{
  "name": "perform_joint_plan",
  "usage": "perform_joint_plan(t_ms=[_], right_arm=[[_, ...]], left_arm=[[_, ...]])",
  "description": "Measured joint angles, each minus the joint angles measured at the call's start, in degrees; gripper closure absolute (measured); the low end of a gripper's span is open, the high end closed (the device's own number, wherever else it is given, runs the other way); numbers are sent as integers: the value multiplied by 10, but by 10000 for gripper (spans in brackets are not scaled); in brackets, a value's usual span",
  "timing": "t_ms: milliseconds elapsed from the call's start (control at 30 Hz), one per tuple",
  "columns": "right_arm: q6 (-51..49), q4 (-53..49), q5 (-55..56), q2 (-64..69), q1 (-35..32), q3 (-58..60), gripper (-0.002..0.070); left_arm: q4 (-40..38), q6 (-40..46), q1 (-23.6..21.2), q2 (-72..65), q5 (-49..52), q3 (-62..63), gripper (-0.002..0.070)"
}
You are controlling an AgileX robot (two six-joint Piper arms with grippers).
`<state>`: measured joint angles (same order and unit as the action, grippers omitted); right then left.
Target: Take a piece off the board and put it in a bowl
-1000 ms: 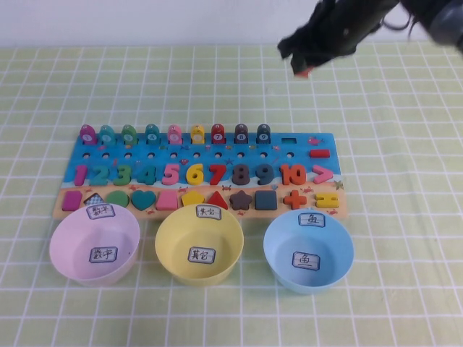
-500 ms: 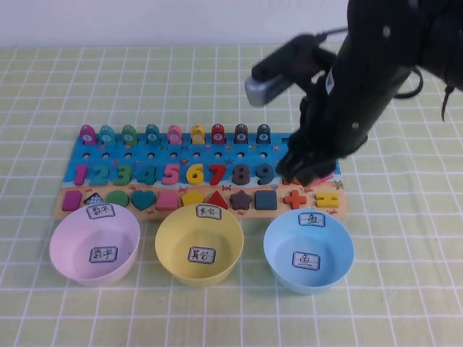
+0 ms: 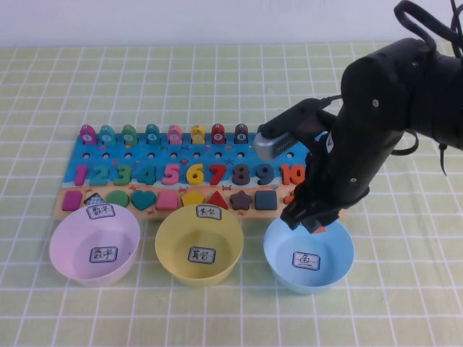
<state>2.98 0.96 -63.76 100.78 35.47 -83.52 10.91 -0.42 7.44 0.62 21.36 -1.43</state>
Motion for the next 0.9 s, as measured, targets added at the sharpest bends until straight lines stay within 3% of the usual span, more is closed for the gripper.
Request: perform_joint_plan(t_ms=[633,800,900], right_arm=[[0,0,30,81,0,3,445],[-1,0,31,96,0,3,234],[-10,-2,22,97,0,-1,175]], left_arm=[[0,0,0,0,0,0,680],[0,0,0,0,0,0,680],[0,0,0,0,0,0,680]])
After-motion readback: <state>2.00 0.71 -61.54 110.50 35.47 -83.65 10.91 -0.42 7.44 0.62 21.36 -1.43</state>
